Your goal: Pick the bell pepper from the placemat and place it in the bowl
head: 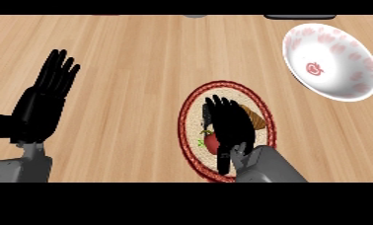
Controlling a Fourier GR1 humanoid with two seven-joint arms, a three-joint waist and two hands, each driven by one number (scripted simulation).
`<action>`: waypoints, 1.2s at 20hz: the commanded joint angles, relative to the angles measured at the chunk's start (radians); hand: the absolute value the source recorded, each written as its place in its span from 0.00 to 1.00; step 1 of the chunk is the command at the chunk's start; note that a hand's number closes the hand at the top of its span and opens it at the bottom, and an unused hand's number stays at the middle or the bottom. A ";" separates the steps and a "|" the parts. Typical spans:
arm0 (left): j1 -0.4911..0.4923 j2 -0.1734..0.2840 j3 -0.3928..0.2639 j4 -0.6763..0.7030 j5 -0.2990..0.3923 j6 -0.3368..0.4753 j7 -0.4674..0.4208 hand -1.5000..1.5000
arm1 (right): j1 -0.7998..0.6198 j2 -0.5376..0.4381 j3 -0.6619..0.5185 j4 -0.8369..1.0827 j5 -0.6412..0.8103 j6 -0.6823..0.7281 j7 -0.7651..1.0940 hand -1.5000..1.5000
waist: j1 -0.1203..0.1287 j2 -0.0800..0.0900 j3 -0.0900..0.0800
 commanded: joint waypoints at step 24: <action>-0.063 -0.033 0.066 0.028 -0.027 -0.043 0.050 0.50 | -0.054 0.124 0.049 0.301 0.287 0.016 -0.198 1.00 | 0.001 0.001 0.000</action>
